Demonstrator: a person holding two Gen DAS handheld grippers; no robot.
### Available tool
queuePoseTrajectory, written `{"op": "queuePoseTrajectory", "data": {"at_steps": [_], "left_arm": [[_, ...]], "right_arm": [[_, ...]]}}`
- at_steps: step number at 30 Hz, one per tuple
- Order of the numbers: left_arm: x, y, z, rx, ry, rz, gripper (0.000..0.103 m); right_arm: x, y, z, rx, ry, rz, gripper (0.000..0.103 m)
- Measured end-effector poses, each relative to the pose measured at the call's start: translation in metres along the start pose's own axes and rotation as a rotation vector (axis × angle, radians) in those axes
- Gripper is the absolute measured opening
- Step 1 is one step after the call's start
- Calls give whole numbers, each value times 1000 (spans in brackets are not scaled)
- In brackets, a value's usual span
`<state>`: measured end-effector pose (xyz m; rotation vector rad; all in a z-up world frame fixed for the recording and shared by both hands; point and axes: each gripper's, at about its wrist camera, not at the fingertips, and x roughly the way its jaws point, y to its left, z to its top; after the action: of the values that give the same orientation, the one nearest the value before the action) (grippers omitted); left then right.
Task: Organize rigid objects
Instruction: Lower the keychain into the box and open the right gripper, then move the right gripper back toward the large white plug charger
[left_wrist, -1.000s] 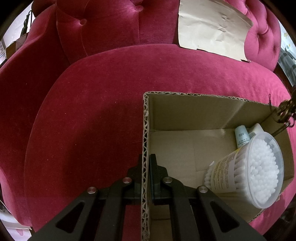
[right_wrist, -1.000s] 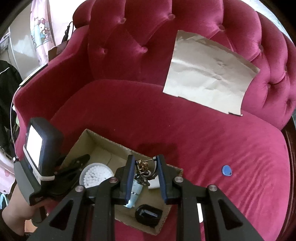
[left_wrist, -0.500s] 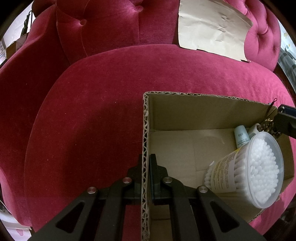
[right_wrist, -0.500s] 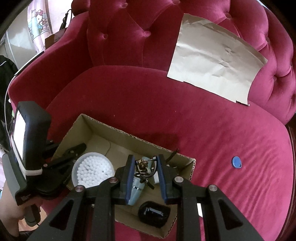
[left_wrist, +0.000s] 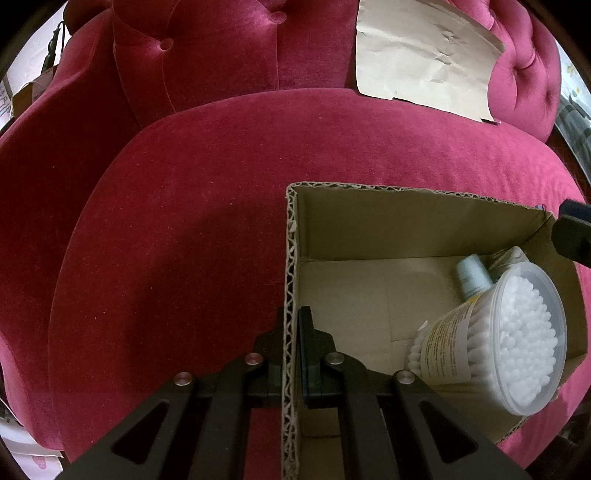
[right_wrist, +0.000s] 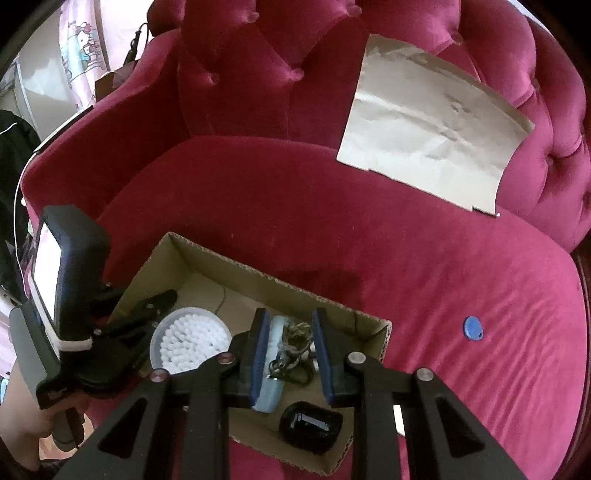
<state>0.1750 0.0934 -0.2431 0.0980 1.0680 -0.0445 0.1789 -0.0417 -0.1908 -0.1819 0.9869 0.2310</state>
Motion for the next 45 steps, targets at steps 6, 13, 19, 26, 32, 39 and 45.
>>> {"op": "queuePoseTrajectory", "data": {"at_steps": [6, 13, 19, 26, 32, 39, 45], "left_arm": [[0, 1, 0, 1, 0, -1, 5], [0, 2, 0, 1, -1, 0, 5], [0, 2, 0, -1, -1, -1, 4], [1, 2, 0, -2, -1, 0, 5], [1, 1, 0, -3, -1, 3, 5], [2, 0, 0, -3, 0, 4, 5], [2, 0, 1, -2, 1, 9, 5]], "right_arm": [[-3, -3, 1, 18, -33, -42, 98], [1, -12, 4, 29, -22, -75, 103], [-1, -26, 3, 62, -12, -79, 103], [-7, -43, -1, 78, -9, -98, 103], [-12, -60, -2, 94, -12, -129, 103], [-20, -79, -6, 108, -15, -147, 103], [-21, -92, -14, 114, 4, -155, 103]]}}
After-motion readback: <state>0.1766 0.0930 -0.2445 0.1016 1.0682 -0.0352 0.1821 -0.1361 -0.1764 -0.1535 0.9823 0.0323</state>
